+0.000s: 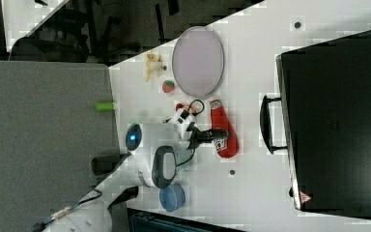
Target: Pick Ketchup from the table and place it in strainer.
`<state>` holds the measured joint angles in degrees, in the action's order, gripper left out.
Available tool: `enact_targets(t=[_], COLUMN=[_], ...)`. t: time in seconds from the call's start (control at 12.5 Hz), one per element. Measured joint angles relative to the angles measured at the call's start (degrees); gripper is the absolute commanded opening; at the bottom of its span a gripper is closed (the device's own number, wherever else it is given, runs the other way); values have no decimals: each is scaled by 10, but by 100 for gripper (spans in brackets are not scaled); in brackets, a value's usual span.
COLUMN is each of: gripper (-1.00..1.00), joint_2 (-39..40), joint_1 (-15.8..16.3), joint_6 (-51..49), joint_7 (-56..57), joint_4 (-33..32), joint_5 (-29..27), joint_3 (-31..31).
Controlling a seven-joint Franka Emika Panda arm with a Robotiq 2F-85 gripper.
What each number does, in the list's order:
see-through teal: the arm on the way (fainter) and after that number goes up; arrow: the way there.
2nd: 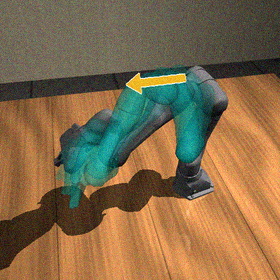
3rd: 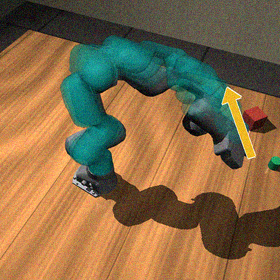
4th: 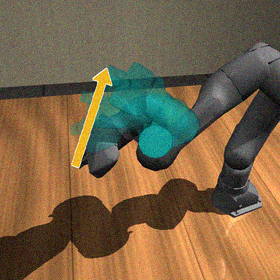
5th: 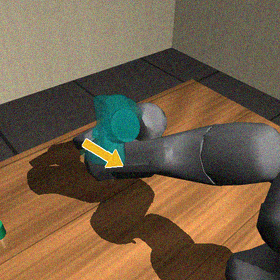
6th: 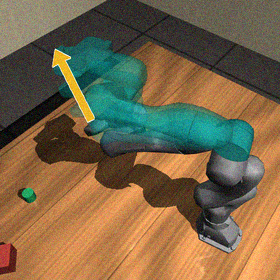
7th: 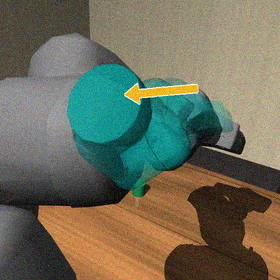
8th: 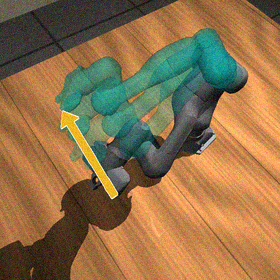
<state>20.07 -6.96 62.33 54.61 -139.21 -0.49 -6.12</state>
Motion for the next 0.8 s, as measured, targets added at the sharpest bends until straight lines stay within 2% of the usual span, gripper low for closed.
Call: enact_targets(t=[0.08, 0.24, 0.32, 0.64, 0.8], gripper=[92, 43, 26, 26, 26], joint_2=[13, 32, 35, 7, -35], joint_1=[-1, -2, 0, -4, -3], joint_6=[13, 29, 30, 27, -6], joint_7=[1, 2, 2, 2, 3], joint_4=[-9, -15, -12, -12, -18], joint_5=[1, 2, 0, -2, 1], joint_3=[1, 0, 0, 6, 4])
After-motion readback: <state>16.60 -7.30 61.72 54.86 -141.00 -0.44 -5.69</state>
